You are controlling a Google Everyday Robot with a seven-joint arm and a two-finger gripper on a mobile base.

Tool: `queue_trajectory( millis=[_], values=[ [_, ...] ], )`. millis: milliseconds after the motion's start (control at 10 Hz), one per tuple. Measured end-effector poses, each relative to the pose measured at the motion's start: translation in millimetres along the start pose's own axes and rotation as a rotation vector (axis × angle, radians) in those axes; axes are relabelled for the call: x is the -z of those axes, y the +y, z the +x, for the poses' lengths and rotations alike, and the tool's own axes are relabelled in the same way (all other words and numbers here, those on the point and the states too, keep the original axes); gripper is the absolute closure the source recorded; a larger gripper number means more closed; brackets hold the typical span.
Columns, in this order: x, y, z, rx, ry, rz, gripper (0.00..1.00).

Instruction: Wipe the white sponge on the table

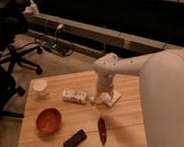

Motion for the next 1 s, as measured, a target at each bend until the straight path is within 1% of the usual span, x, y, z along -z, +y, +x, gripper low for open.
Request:
queue_trajectory(
  millis=[100, 300, 400, 500, 600, 900, 1000],
  values=[
    [-4, 0, -2, 0.005, 0.004, 0.008, 0.65],
    [-5, -2, -7, 0.004, -0.001, 0.022, 0.80],
    [-4, -6, -11, -0.004, -0.008, 0.036, 0.90],
    [-1, -9, -13, -0.009, -0.014, 0.048, 0.92],
    [1, -11, -15, -0.012, -0.019, 0.059, 0.89],
    [3, -11, -14, -0.007, -0.017, 0.079, 0.60],
    [3, -10, -13, -0.002, -0.015, 0.083, 0.52]
  ],
)
